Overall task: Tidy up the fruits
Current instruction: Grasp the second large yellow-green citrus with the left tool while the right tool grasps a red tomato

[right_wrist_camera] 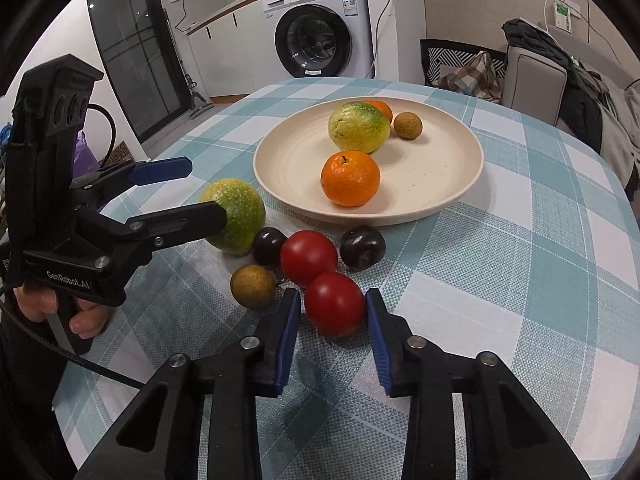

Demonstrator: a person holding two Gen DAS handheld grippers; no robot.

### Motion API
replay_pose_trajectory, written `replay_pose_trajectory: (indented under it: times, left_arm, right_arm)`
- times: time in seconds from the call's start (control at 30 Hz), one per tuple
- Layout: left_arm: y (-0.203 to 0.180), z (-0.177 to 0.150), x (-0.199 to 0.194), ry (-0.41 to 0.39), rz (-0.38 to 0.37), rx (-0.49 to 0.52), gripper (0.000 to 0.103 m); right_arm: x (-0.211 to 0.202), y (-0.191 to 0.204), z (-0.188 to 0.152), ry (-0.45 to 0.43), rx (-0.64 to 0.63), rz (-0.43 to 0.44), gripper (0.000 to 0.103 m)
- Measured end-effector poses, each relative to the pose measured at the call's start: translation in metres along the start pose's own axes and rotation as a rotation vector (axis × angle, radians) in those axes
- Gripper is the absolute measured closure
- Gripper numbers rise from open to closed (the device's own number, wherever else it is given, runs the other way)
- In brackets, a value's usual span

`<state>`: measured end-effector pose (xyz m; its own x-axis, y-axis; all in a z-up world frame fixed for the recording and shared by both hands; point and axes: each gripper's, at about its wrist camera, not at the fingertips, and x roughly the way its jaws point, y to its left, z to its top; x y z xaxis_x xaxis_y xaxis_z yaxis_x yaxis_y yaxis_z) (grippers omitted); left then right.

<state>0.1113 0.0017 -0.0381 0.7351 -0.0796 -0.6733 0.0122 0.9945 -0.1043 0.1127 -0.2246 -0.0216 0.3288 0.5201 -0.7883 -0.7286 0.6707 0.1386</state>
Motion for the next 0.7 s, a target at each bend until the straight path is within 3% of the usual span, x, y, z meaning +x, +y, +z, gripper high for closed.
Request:
replay_pose_trajectory:
  times: [0.37, 0.47, 0.7]
  left_arm:
    - [-0.005, -0.004, 0.003, 0.012, -0.015, 0.01, 0.001]
    - [-0.006, -0.005, 0.004, 0.024, -0.056, 0.005, 0.002]
    - [-0.011, -0.006, 0.005, 0.042, -0.084, 0.017, 0.021]
  right_arm:
    - [-0.01, -0.005, 0.004, -0.045, 0.017, -0.003, 0.073]
    - [-0.014, -0.006, 0.006, -0.077, 0.023, -0.012, 0.073]
    - [-0.016, -0.006, 0.01, -0.101, 0.031, -0.017, 0.073]
